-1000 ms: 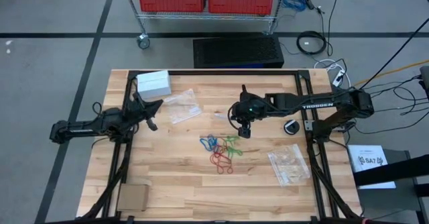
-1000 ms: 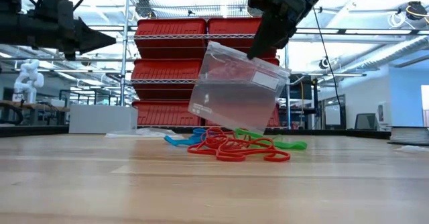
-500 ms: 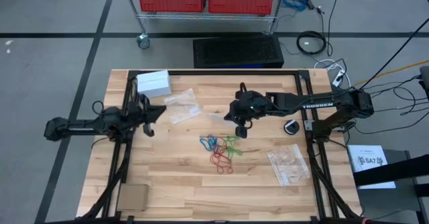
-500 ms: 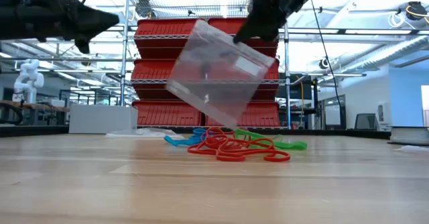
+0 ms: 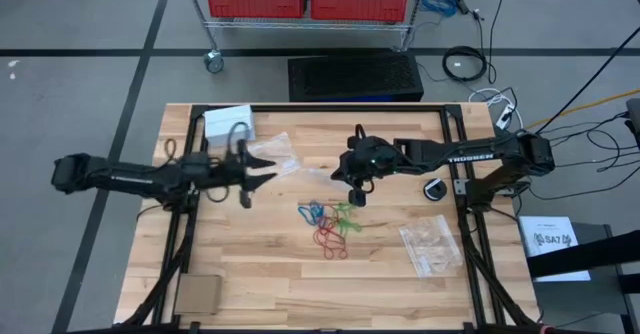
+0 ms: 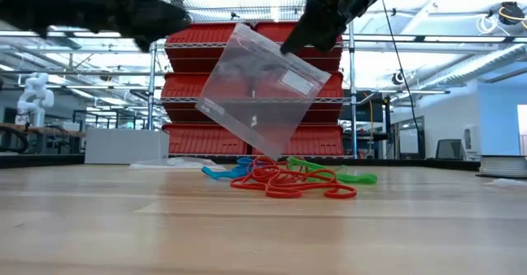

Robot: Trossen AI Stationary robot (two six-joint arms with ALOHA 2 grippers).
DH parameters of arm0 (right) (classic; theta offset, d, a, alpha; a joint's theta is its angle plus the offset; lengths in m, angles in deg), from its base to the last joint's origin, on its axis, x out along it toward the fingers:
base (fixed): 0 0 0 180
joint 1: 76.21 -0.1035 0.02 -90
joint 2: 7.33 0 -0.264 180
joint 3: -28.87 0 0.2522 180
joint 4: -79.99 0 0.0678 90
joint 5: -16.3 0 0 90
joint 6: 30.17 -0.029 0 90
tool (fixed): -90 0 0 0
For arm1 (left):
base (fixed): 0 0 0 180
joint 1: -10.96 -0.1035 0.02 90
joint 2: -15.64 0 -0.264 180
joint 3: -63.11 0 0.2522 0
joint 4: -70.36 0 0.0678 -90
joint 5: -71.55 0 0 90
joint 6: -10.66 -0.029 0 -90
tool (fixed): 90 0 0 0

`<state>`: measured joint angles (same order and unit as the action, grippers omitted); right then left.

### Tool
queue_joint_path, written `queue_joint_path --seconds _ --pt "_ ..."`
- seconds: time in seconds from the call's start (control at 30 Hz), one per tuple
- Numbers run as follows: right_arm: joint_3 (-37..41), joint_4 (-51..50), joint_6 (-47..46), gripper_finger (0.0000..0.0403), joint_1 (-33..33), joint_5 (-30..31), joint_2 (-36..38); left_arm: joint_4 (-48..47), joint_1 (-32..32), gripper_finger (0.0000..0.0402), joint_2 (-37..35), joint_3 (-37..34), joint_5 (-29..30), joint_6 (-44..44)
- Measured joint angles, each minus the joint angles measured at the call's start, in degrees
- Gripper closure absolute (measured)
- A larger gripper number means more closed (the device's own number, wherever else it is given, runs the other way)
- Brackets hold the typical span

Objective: Sort rubber bands
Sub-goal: Open the top right transparent zip lock bag

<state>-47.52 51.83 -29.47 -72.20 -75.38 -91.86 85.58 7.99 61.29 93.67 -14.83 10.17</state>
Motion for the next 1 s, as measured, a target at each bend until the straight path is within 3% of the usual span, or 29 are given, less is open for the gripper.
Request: queue_joint_path --seconds 0.27,0.57,1.0 --pt "0.0 0.1 0.6 0.0403 0.0 0.1 -0.6 -5.3 0.0 0.0249 17.6 12.8 -0.3 -4.4" --pt "0.0 -0.3 0.9 0.0403 -1.1 0.1 -0.6 -6.5 0.0 0.0255 25.9 19.2 -3.4 -6.0" --pt "0.0 -3.3 0.4 0.0403 -1.5 0.1 -0.6 -10.7 0.0 0.0390 27.2 21.1 -8.0 -6.1"
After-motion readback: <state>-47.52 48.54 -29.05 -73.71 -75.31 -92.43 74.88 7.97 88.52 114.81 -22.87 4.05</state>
